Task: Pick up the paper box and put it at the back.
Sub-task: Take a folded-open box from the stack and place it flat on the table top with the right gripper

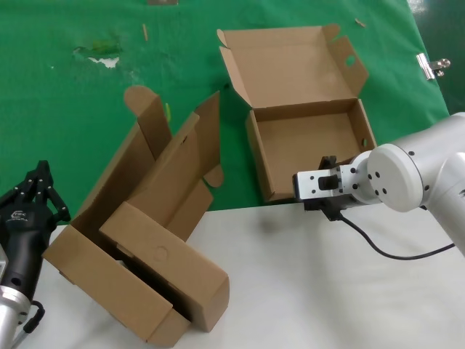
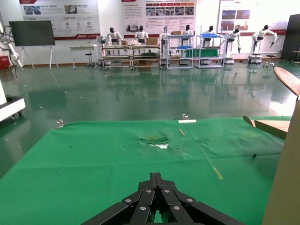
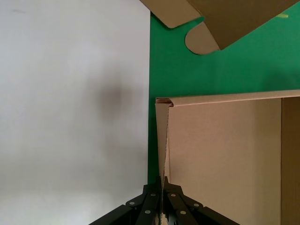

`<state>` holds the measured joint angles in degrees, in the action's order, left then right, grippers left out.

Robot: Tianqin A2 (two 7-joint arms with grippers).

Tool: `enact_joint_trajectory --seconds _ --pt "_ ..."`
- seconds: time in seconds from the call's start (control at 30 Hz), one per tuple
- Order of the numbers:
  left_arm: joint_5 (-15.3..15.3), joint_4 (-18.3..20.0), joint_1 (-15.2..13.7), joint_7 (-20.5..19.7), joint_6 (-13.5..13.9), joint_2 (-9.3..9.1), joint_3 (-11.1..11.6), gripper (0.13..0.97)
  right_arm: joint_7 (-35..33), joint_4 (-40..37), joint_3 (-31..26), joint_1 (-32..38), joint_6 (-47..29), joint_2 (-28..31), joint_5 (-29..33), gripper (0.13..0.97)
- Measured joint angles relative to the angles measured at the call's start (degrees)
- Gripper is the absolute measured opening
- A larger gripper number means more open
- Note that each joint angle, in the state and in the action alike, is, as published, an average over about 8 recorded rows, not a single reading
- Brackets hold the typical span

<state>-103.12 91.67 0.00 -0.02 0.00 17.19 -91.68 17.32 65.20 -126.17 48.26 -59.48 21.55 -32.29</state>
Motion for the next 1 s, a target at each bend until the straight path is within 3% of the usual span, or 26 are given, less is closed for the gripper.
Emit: enact_joint_trajectory --seconds 0.67,1.0 --pt "0.00 0.00 0.00 0.00 0.00 0.00 0.00 0.140 0.36 1.25 0.29 -0.01 -1.12 -2.31 2.44 0.212" --pt "0.00 0.00 0.00 0.00 0.00 0.00 0.00 0.140 2.05 1.44 2.39 -0.39 2.45 -5.07 3.00 0.369"
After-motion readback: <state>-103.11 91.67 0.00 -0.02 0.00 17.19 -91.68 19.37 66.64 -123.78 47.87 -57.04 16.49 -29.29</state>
